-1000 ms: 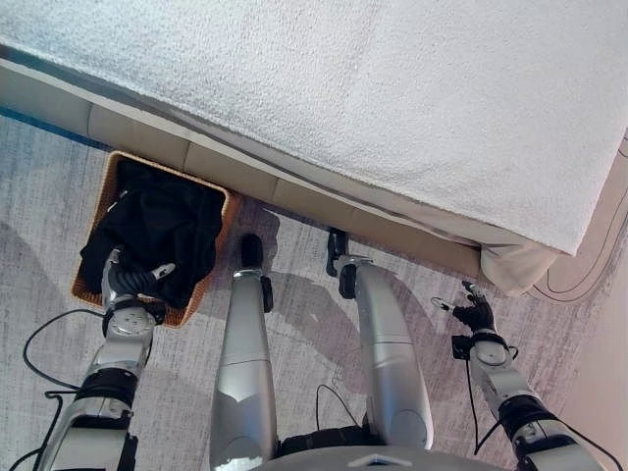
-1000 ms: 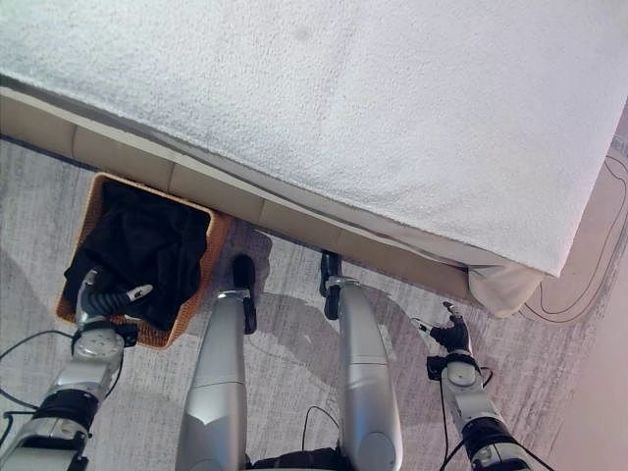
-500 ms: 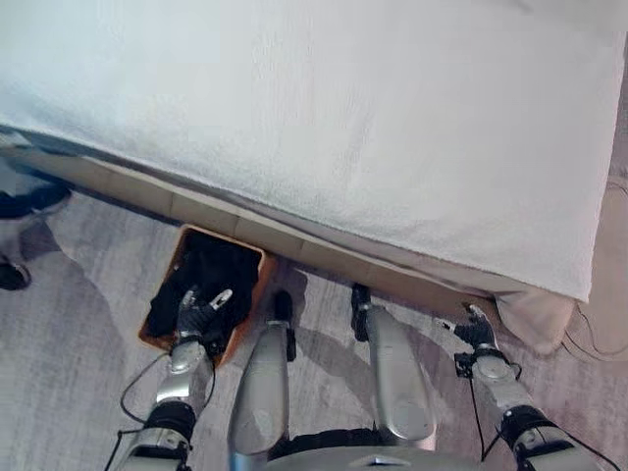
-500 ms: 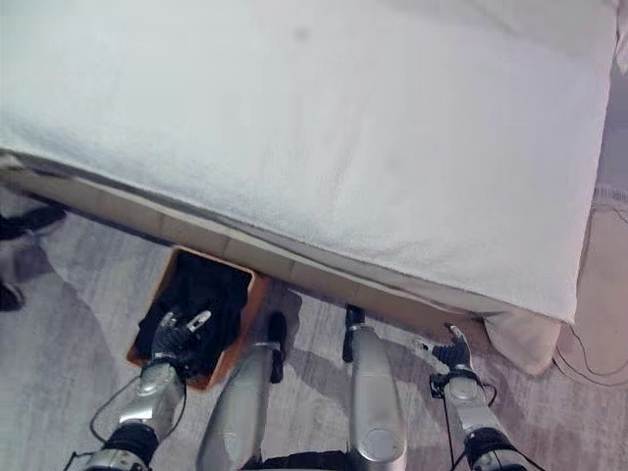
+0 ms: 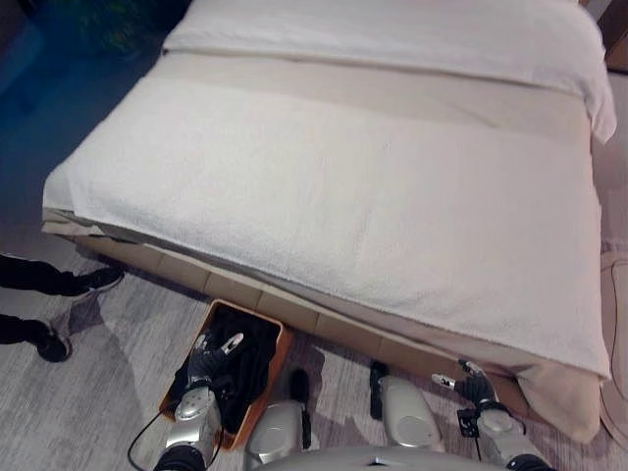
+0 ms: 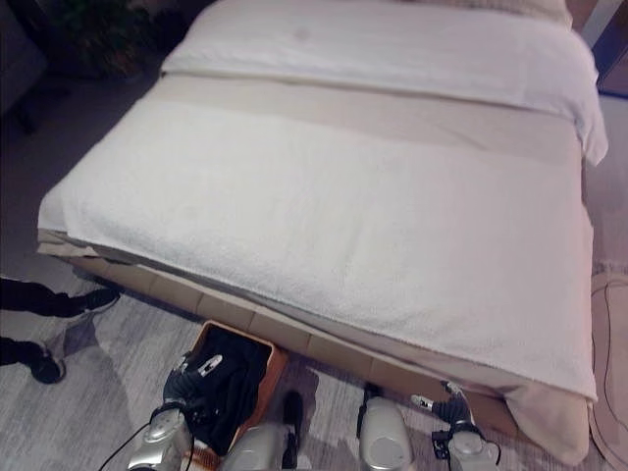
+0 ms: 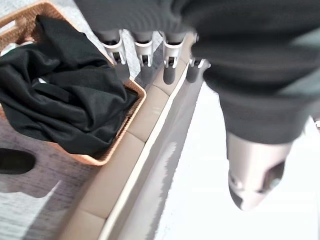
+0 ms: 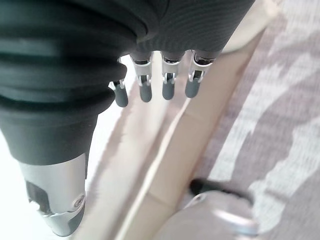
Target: Pick up clothes into the bucket
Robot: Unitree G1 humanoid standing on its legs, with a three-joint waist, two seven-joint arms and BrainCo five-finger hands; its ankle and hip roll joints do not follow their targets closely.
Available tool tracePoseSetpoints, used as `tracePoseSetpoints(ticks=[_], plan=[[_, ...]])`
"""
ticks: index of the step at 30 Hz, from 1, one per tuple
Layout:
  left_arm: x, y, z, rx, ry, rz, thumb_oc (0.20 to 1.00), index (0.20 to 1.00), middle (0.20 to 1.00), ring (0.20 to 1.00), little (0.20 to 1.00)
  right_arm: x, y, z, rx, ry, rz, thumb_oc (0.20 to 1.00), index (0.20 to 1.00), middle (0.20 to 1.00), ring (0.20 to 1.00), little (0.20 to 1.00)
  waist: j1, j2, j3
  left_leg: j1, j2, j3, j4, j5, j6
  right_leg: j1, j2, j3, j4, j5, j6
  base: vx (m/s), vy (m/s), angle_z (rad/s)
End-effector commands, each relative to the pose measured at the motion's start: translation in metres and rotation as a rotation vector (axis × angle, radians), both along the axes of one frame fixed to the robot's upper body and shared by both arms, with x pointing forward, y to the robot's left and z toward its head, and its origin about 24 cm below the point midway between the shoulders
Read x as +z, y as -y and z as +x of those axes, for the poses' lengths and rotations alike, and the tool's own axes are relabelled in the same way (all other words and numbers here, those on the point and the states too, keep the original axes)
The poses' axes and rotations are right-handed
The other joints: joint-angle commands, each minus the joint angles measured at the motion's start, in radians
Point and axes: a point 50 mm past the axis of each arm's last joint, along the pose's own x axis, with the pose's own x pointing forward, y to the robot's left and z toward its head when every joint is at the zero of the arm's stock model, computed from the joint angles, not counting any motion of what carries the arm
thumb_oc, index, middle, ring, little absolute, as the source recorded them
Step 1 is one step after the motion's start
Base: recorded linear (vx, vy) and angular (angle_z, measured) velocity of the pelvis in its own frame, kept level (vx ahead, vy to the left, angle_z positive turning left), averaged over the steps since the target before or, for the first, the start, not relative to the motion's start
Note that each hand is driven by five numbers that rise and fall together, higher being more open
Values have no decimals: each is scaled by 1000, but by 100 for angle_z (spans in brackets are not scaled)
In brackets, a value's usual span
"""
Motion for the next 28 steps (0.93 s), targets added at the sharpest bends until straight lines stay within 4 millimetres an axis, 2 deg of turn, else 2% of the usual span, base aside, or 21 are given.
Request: tracePoseSetpoints(ticks=[1, 3, 6, 12, 17, 28], plan=[[-2, -1, -5, -117, -36, 48, 1000, 1000, 1000, 1000, 1000, 2, 1, 0, -2, 33, 29, 1000, 1000, 1000, 1000, 1000, 9, -51, -23, -26, -54, -4, 30, -20, -3, 123, -23, 11, -193, 81, 65, 77, -21, -7], [-12, 3, -18, -194, -133, 88, 1000, 1000, 1000, 1000, 1000, -1, -3, -3, 22, 8, 37, 1000, 1000, 1000, 1000, 1000, 10, -53, -49, -1, -48, 5, 9, -18, -4, 152, -21, 7, -225, 88, 65, 75, -19, -3], [-26, 12, -38, -226, -243, 35, 1000, 1000, 1000, 1000, 1000, -7, -5, -11, 14, -40, 59, 1000, 1000, 1000, 1000, 1000, 12, -57, -84, 34, -45, 13, -9, -20, -2, 193, -19, 5, -246, 91, 66, 68, -17, -4], [-33, 24, -47, -332, -304, 13, 1000, 1000, 1000, 1000, 1000, -11, -8, -16, 28, -82, 62, 1000, 1000, 1000, 1000, 1000, 9, -61, -112, 62, -46, 16, -7, -35, 2, 226, -16, 9, -254, 85, 64, 28, -8, 1], [-33, 32, -47, -389, -303, 6, 1000, 1000, 1000, 1000, 1000, -16, -21, -21, 56, -101, 98, 1000, 1000, 1000, 1000, 1000, 4, -67, -131, 81, -41, 15, -13, -40, 5, 236, -11, 14, -245, 76, 61, 0, 0, 0], [-38, 29, -58, -379, -360, 0, 1000, 1000, 1000, 1000, 1000, -19, -27, -28, 65, -127, 111, 1000, 1000, 1000, 1000, 1000, 6, -77, -142, 99, -37, 19, -20, -46, 5, 259, -7, 15, -258, 73, 60, 0, 0, 0]])
